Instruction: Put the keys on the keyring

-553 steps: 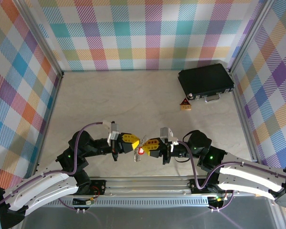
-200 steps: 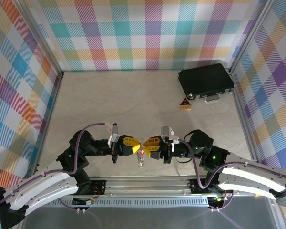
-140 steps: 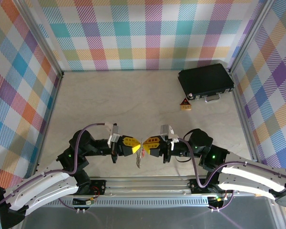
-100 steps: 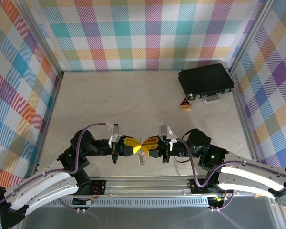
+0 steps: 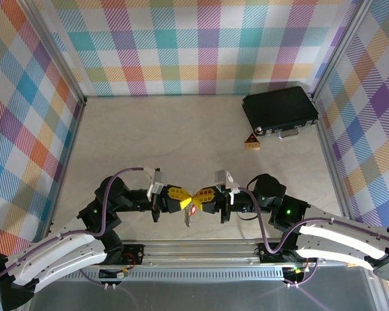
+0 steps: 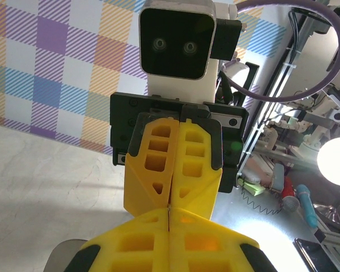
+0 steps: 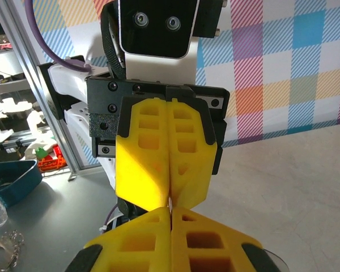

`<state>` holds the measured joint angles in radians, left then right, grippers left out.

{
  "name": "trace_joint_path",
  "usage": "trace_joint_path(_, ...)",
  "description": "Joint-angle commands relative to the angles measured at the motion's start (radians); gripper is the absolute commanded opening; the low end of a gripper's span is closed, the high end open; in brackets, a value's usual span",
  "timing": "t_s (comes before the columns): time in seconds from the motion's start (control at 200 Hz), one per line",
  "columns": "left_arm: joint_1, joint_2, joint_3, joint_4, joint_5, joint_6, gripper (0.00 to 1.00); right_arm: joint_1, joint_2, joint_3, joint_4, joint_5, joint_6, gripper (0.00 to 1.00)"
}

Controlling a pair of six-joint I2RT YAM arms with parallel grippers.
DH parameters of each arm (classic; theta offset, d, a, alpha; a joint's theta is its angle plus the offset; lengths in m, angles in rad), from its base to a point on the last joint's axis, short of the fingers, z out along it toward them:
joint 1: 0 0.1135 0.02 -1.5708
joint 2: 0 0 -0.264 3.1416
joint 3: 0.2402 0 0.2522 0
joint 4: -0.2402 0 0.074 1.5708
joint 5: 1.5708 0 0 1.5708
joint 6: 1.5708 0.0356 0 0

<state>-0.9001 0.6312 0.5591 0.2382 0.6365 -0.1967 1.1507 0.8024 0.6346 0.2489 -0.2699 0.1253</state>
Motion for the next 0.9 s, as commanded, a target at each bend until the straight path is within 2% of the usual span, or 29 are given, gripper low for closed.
trace_joint_path(0.0, 0.000, -0.009, 0.031, 0.033, 0.003, 0.012, 0.00, 0.003, 0.015, 0.043, -0.079, -0.023, -0.032, 0.00)
trace_joint_path(0.18, -0.001, -0.013, 0.044, -0.026, 0.002, 0.037, 0.00, 0.001, 0.046, 0.128, -0.226, -0.026, -0.075, 0.00)
trace_joint_path(0.515, 0.000, -0.021, 0.039, -0.022, -0.004, 0.039, 0.00, 0.001, 0.053, 0.148, -0.239, -0.028, -0.028, 0.00)
trace_joint_path(0.585, 0.000, -0.022, 0.039, -0.015, -0.002, 0.041, 0.00, 0.000, 0.050, 0.154, -0.247, -0.026, -0.018, 0.12)
trace_joint_path(0.655, -0.001, -0.021, 0.039, -0.010, -0.002, 0.039, 0.00, -0.002, 0.046, 0.154, -0.246, -0.025, -0.008, 0.20)
trace_joint_path(0.895, 0.000, -0.025, 0.036, 0.002, 0.006, 0.034, 0.00, -0.012, 0.027, 0.133, -0.225, 0.006, 0.052, 0.29)
